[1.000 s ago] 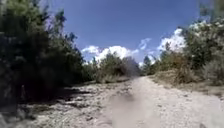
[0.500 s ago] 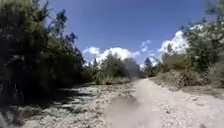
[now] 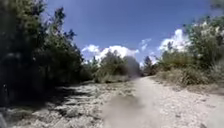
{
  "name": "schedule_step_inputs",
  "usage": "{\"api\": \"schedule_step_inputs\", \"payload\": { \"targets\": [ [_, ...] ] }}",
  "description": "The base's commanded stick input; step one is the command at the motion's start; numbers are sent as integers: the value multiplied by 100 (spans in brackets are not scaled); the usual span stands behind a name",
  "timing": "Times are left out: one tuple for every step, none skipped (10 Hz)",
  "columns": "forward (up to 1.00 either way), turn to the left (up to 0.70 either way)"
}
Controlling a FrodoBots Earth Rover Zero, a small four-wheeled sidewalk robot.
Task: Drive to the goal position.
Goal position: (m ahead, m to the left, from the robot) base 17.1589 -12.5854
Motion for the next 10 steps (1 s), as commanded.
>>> {"api": "schedule_step_inputs", "payload": {
  "targets": [
    [44, 2],
    [44, 2],
    [44, 2],
    [44, 2],
    [44, 2],
    [44, 2],
    [44, 2],
    [44, 2],
    [44, 2],
    [44, 2]
  ]
}}
